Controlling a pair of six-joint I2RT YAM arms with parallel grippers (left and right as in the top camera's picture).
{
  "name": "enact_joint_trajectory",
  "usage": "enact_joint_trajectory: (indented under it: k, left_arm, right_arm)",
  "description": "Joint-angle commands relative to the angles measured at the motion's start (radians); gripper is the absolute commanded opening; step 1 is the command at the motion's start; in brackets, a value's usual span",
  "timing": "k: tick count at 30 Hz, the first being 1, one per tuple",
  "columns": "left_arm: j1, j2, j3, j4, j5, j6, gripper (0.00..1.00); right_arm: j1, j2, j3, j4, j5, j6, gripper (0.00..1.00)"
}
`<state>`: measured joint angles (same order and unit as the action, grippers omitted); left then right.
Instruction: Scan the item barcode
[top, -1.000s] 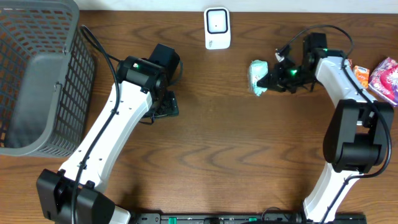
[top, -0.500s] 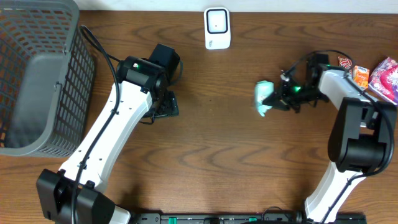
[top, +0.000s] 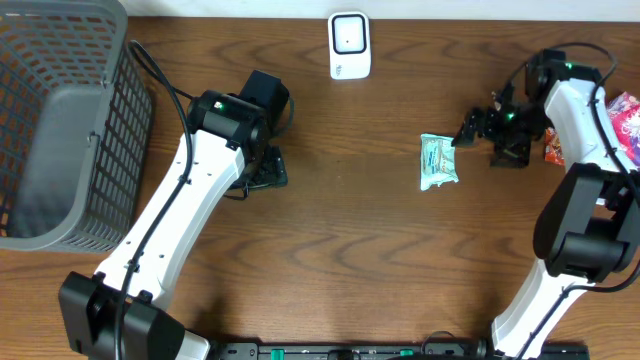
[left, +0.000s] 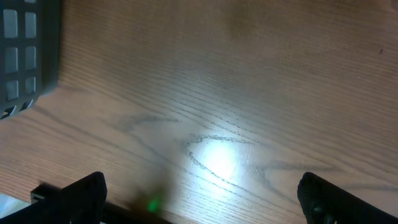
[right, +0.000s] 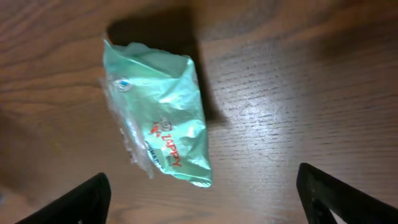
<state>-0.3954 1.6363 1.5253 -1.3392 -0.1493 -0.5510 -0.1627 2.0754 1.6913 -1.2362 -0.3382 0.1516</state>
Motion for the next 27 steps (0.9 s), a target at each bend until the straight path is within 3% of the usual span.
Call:
enact_joint_trajectory:
  k: [1, 3, 8, 14, 17, 23, 25, 27]
  left_arm:
    - [0.001, 0.008, 0.002, -0.006, -0.016, -0.012, 0.98]
    - [0.000, 0.008, 0.002, -0.006, -0.016, -0.012, 0.98]
    - [0.001, 0.008, 0.002, -0.006, -0.016, -0.012, 0.98]
    - [0.001, 0.008, 0.002, -0.006, -0.017, -0.012, 0.98]
    - [0.001, 0.008, 0.002, -0.006, -0.017, -0.012, 0.98]
    - [0.001, 0.008, 0.002, -0.006, -0.016, -0.012, 0.98]
    - [0.001, 0.008, 0.002, -0.006, -0.016, -0.012, 0.98]
    - [0.001, 0.008, 0.002, -0.006, -0.016, -0.012, 0.98]
  right_arm:
    - [0.044, 0.006, 0.009, -0.003, 0.026, -0.023, 0.88]
    - [0.068, 0.006, 0.006, 0.003, 0.026, -0.022, 0.80]
    - [0.142, 0.006, 0.006, 0.024, 0.064, -0.020, 0.77]
    - [0.243, 0.006, -0.010, 0.060, 0.307, 0.086, 0.64]
    - [0.283, 0.006, -0.054, 0.111, 0.429, 0.139, 0.58]
    - [0.319, 0.006, -0.196, 0.256, 0.463, 0.144, 0.50]
    - [0.320, 0.006, -0.243, 0.312, 0.458, 0.144, 0.40]
    - [0.320, 0.006, -0.270, 0.344, 0.436, 0.144, 0.23]
